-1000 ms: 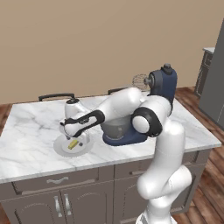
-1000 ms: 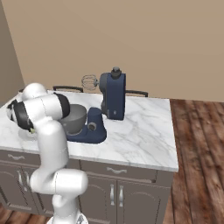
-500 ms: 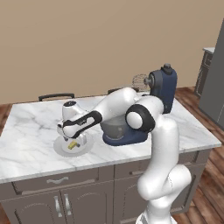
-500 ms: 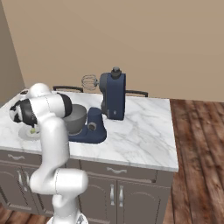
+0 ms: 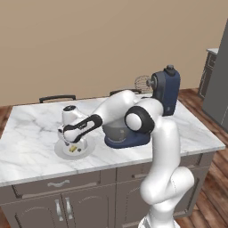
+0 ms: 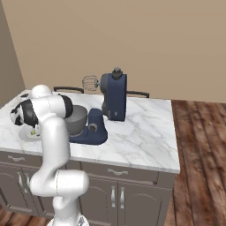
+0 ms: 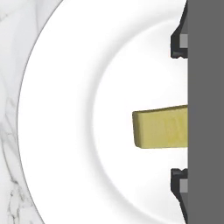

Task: Add butter and sugar cubes to the stand mixer bowl and then turn on the stand mixer to begin making frosting.

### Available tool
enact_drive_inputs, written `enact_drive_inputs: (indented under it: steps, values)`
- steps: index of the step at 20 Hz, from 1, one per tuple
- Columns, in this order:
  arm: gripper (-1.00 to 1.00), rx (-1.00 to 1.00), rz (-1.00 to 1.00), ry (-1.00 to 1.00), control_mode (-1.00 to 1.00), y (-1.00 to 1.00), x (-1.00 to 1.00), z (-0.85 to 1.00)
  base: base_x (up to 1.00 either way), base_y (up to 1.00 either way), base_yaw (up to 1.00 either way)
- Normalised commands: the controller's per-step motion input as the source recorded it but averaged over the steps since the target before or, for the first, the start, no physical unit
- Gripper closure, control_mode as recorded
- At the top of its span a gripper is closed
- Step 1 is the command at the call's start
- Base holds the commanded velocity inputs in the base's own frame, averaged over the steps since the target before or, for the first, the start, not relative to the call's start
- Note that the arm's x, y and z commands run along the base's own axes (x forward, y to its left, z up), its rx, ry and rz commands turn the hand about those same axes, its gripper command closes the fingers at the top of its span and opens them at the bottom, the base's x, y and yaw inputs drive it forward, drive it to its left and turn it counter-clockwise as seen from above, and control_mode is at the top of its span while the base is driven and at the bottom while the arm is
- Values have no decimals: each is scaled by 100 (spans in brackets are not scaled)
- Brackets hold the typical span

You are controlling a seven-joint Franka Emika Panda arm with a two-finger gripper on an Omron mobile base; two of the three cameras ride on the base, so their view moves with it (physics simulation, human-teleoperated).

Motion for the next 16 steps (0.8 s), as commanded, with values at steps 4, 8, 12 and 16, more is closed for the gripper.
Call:
enact_drive_inputs:
  steps: [4, 8, 12, 16]
  values:
    - [100, -1, 0, 0, -100, 1, 0, -26, 0, 0, 0]
    - [100, 0, 0, 0, -100, 0, -13, -2, 0, 0, 0]
    - [100, 0, 0, 0, -100, 0, -18, 12, 0, 0, 0]
    - [100, 7, -2, -4, -100, 0, -8, 66, 0, 0, 0]
